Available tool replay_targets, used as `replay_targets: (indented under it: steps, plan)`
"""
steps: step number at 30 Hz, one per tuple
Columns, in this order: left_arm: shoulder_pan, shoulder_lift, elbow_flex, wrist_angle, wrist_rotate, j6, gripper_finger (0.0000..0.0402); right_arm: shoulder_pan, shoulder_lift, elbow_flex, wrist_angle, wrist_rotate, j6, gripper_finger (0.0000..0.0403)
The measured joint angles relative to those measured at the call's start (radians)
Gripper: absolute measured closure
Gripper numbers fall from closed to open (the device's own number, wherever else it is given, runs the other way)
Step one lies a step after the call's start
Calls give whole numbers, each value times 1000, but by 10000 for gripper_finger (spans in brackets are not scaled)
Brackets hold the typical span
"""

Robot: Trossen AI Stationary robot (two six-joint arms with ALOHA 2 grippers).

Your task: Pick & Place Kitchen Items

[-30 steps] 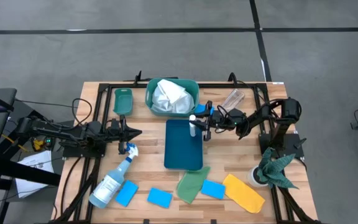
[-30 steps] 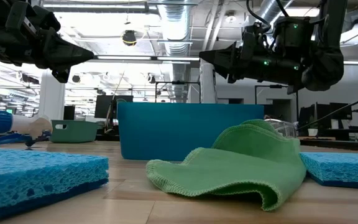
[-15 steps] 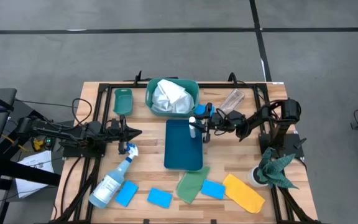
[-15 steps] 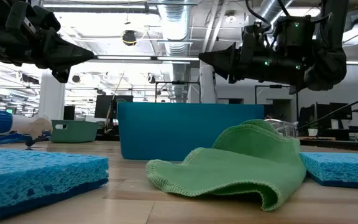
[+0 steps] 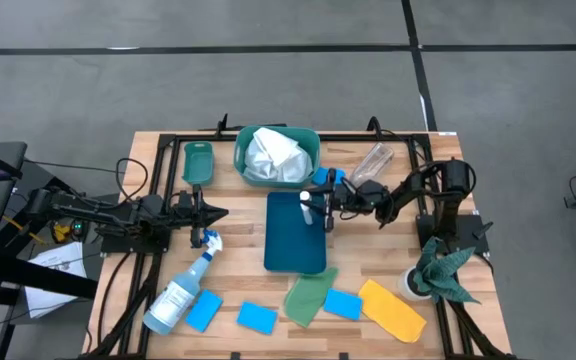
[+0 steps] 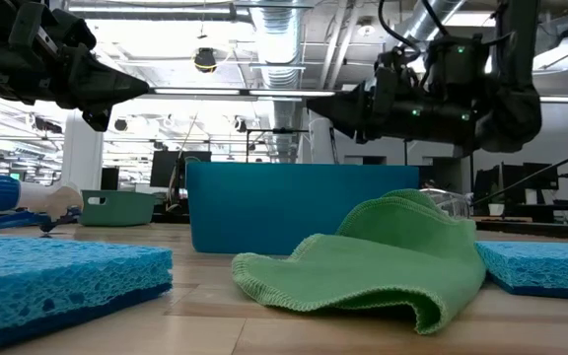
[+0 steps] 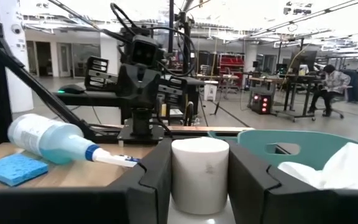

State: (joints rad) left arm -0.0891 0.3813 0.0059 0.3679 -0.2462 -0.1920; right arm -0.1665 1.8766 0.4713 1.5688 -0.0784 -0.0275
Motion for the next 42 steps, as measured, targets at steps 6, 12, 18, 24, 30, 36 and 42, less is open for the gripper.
replay_targets:
  steps: [6, 12, 18, 24, 30, 36, 42]
  plan:
    - [0, 0, 0, 0, 0, 0, 401, 1, -13, 2, -1, -3, -10, 295]
    - [0, 0, 0, 0, 0, 0, 401, 1, -8, -17, 1, -2, -2, 295]
    - [0, 0, 0, 0, 0, 0, 402, -11, -8, -20, 2, -1, 5, 295]
    - [0, 0, 0, 0, 0, 0, 402, -20, -8, -21, 2, 4, 74, 251]
    - [0, 0, 0, 0, 0, 0, 401, -29, -8, -21, 1, 5, 126, 166]
    - [0, 0, 0, 0, 0, 0, 401, -27, -14, -22, 1, 1, 157, 157]
    - [0, 0, 0, 0, 0, 0, 401, -24, -27, -21, 2, 1, 160, 156]
